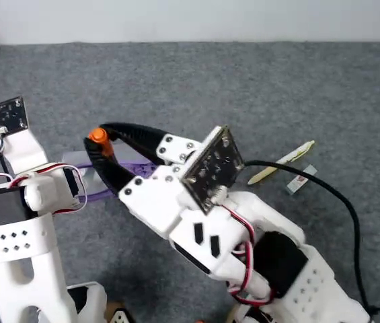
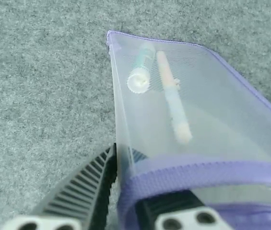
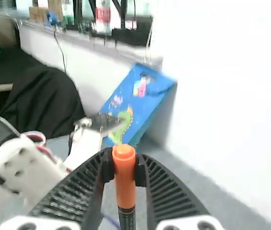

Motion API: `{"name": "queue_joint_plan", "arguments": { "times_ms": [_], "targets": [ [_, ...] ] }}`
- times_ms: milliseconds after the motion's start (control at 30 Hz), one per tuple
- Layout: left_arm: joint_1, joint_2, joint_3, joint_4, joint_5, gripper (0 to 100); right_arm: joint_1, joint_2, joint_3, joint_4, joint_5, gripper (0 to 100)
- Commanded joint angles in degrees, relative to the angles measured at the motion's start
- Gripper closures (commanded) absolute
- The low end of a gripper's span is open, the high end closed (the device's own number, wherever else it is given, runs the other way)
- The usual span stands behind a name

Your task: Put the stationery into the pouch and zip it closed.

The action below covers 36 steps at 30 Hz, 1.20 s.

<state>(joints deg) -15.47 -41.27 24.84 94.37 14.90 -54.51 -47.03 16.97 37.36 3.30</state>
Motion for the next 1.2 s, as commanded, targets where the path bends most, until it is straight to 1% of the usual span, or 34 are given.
{"name": "queue_joint_plan", "arguments": {
  "times_ms": [0, 167, 267, 500, 600, 667, 800, 833, 900, 1000, 1100, 1167],
  "targets": [
    [-0.18, -0.44, -3.12, -1.14, 0.44, 99, -0.31, 2.51, -0.53, -4.62, 1.58, 99.1],
    [-0.26, -0.44, -3.12, -1.05, 0.44, 99, -0.31, 6.55, -0.26, -5.93, 1.32, 99.1],
    [-0.26, -0.44, -3.12, -0.97, 0.44, 99, -0.31, 6.29, 3.34, -5.67, 1.49, 99.1],
    [-0.26, -0.44, -3.12, -0.97, 0.44, 99, -0.4, -4.62, 18.29, -5.58, 1.93, 99.1],
    [-0.26, -0.44, -3.12, -0.97, 0.44, 99, -0.31, -9.1, 23.12, -2.86, 6.86, 98.4],
    [-0.26, -0.44, -3.12, -0.97, 0.44, 99, -0.31, -10.33, 23.38, 2.24, 8.62, 93.1],
    [-0.26, -0.44, -2.95, -1.05, 0.44, 99, -0.04, -10.86, 22.07, 8.04, 8.53, 74.9],
    [-0.26, -0.44, -2.95, -1.05, 0.44, 99, -0.04, -10.68, 20.92, 8.92, 8.35, 73.3],
    [-0.18, -0.44, -2.86, -1.05, 0.44, 99, 0.4, -10.33, 18.81, 9.98, 6.59, 75.0],
    [-0.18, -0.44, -2.86, -1.05, 0.44, 99, 3.3, -10.24, 18.37, 11.47, 4.57, 80.8],
    [-0.09, -0.44, -2.86, -1.05, 0.44, 99, 9.36, -10.15, 18.37, 15.78, 2.46, 86.7],
    [0.0, -0.44, -2.86, -1.05, 0.44, 99, 14.73, -10.15, 18.64, 17.89, -1.58, 90.2]
  ]
}}
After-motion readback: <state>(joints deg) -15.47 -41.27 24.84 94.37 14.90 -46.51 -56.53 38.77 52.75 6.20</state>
